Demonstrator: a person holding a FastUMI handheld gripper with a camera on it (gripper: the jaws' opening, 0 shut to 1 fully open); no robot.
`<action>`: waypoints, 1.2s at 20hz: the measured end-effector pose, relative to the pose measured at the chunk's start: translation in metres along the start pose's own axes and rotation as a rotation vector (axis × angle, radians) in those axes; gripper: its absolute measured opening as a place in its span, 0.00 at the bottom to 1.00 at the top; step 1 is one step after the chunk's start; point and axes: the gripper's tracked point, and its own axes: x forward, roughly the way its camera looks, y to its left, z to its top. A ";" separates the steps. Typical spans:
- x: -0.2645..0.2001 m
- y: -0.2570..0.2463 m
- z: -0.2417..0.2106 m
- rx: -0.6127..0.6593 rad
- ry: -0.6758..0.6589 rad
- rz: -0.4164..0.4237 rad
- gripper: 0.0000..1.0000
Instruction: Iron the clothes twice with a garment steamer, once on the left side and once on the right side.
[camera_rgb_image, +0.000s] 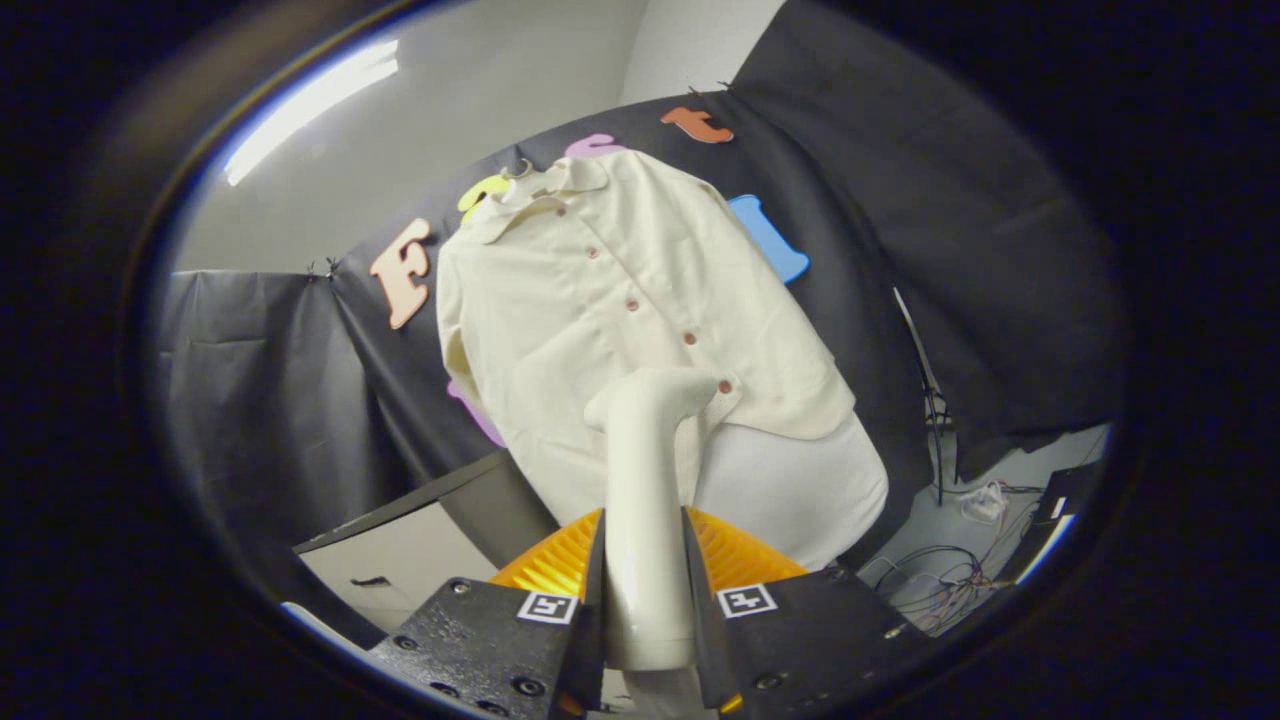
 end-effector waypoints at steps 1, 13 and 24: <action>-0.006 0.021 0.005 -0.001 -0.010 0.024 0.36; -0.078 0.240 0.020 -0.234 -0.125 0.163 0.36; -0.132 0.366 -0.008 -0.251 -0.138 0.245 0.36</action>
